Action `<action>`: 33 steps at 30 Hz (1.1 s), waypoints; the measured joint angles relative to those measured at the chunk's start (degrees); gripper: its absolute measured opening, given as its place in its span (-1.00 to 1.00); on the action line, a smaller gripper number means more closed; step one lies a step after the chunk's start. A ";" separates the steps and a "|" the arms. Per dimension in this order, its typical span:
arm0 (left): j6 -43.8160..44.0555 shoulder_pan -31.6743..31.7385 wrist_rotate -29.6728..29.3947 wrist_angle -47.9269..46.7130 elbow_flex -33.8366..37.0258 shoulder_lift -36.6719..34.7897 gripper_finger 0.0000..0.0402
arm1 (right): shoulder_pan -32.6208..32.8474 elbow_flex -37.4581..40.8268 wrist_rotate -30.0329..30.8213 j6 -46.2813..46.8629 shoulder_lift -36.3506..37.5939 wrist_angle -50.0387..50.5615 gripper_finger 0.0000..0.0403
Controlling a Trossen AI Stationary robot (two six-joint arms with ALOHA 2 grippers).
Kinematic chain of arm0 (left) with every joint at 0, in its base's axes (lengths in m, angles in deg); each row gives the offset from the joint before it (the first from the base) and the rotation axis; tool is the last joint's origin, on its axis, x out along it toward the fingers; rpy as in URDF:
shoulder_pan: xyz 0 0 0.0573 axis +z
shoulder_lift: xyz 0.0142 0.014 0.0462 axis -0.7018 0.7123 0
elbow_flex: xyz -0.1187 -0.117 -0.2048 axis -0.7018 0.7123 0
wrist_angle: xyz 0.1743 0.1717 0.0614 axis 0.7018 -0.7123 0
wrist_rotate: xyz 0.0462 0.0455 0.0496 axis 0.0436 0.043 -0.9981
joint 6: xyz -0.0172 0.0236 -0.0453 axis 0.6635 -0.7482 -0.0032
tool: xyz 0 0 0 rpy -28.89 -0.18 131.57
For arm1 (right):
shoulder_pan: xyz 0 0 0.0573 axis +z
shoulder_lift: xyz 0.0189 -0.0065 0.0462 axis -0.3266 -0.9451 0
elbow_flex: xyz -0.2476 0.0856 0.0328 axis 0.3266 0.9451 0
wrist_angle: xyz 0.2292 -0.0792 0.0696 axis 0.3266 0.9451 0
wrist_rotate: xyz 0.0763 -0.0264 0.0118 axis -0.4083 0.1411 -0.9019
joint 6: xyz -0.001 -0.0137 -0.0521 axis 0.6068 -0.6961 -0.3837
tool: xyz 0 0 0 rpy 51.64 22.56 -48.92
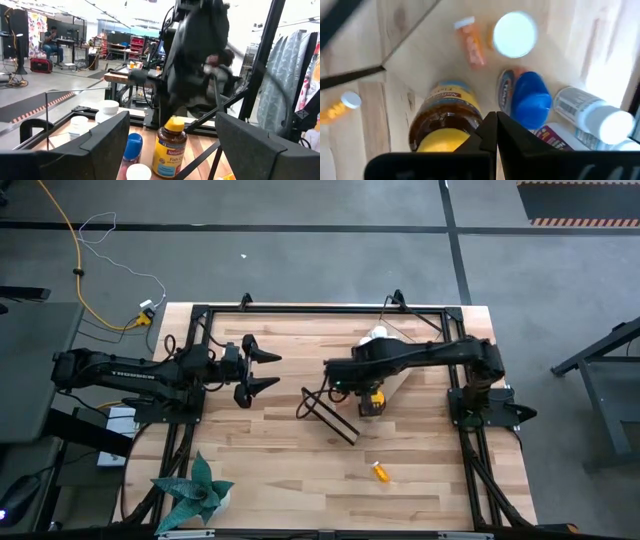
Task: Pick and place medicine bottles onto shelf by color
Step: Adjust the yellow medicine bottle on the shelf
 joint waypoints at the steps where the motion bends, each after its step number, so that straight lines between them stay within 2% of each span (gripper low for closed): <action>1: -0.01 -0.01 0.00 -0.05 0.00 0.00 0.41 | 0.45 -0.04 0.02 0.78 0.99 -0.52 -1.00; 9: -0.01 0.00 0.00 -0.05 0.00 0.00 0.41 | 9.17 -0.03 -3.69 7.67 5.97 -7.44 -1.00; 14: -0.01 0.00 0.00 -0.03 0.00 0.00 0.41 | 12.86 5.82 -3.69 10.80 5.95 -7.31 -1.00; 17: -0.01 0.00 0.00 -0.03 0.00 0.00 0.41 | 13.47 10.73 -3.86 10.87 5.84 -7.67 -1.00; 24: -0.01 0.01 -0.02 -0.01 0.00 0.00 0.41 | 13.15 19.11 -4.29 7.28 5.82 -16.13 -1.00; 33: -0.01 0.00 -0.02 0.01 0.00 -0.02 0.41 | 12.16 21.17 3.22 5.74 5.82 -16.00 -1.00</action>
